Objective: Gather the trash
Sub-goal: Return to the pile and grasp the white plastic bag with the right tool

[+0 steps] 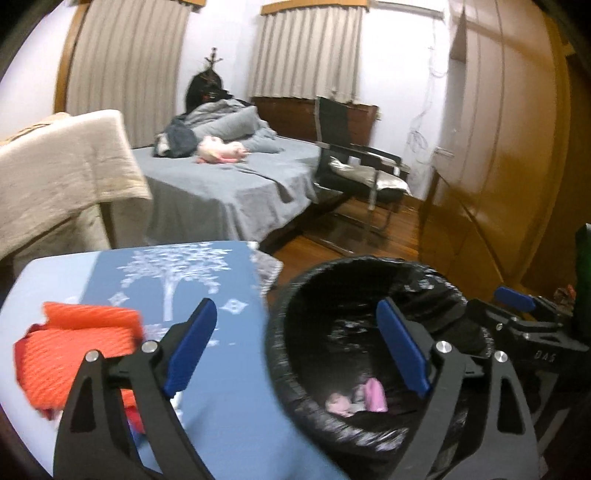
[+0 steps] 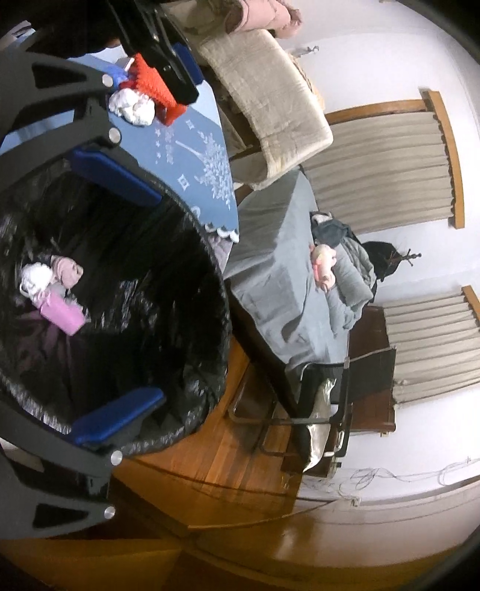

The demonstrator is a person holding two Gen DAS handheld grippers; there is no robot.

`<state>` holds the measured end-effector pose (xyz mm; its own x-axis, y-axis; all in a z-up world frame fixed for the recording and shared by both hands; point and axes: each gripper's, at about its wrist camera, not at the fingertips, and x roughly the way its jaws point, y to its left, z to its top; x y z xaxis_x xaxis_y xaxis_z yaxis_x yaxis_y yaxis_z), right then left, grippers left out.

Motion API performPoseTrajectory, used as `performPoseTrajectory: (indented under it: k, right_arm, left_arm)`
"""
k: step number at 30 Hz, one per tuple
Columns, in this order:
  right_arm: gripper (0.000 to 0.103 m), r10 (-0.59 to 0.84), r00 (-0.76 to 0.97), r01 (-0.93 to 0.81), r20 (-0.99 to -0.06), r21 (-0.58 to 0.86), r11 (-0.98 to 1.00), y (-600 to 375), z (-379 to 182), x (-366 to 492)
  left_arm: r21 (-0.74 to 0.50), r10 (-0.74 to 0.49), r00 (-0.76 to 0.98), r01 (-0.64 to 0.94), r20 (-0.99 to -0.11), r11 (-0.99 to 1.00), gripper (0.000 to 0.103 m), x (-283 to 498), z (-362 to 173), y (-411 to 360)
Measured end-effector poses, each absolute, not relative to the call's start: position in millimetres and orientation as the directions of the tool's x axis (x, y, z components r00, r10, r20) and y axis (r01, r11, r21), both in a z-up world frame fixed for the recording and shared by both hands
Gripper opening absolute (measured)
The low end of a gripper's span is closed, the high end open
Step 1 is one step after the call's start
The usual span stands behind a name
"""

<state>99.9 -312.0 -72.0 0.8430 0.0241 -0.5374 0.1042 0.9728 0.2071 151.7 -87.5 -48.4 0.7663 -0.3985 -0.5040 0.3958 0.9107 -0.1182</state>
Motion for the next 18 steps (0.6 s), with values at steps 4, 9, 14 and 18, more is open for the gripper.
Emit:
performPoseTrajectory:
  k: [4,9,14,18]
  right_arm:
    - [0.097,0.064,0.84,0.063,-0.539,0.214,0.975,-289.1,-71.1,110.1]
    - [0.097,0.127,0.836,-0.019,-0.535,0.203,0.979,-249.6,-70.9,123.7]
    - [0.097,0.184,0.828,-0.089,-0.53,0.2,0.976,-214.3,-69.5,133.6]
    - [0.097,0.226,0.815,-0.139,-0.534,0.199,0.97,-187.6,-72.5,140.8]
  left_arm:
    - [-0.09,-0.327,0.804,0.327,-0.496,0.941,0.088,144.6,-44.5,-56.5]
    - [-0.083,-0.248,0.836,0.238,-0.49,0.968,0.088,137.8,-42.5,-15.0]
    - [-0.06,-0.174,0.854,0.166,-0.491,0.984,0.088,130.0,-44.0,22.3]
    - [-0.042,-0.119,0.862,0.112,-0.494,0.993,0.088,123.4,-47.3,47.4]
